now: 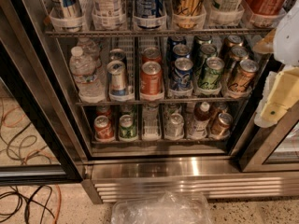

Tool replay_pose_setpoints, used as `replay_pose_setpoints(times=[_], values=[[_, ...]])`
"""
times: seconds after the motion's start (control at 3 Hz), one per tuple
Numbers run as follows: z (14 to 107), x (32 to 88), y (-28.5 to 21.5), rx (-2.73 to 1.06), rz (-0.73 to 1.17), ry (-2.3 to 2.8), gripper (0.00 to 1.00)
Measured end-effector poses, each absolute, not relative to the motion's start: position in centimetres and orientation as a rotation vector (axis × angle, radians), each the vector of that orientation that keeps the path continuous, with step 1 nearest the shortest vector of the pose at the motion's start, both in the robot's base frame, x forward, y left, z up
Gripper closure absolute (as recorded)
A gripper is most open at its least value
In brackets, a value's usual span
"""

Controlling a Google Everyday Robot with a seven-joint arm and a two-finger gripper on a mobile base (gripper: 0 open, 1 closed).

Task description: Pick coke can from top shelf of fridge

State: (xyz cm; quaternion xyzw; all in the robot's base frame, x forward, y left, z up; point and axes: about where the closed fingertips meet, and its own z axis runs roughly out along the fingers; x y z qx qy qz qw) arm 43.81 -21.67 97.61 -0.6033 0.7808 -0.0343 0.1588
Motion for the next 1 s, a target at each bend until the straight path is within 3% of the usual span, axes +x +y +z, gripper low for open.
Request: replay_pose_setpoints(times=[0.67, 1.0], values=[[96.6, 44.4, -19.9, -1.674, -0.074, 2.2, 0.0], [94.3, 44.7, -15.2, -1.618, 0.005, 2.115, 0.0]])
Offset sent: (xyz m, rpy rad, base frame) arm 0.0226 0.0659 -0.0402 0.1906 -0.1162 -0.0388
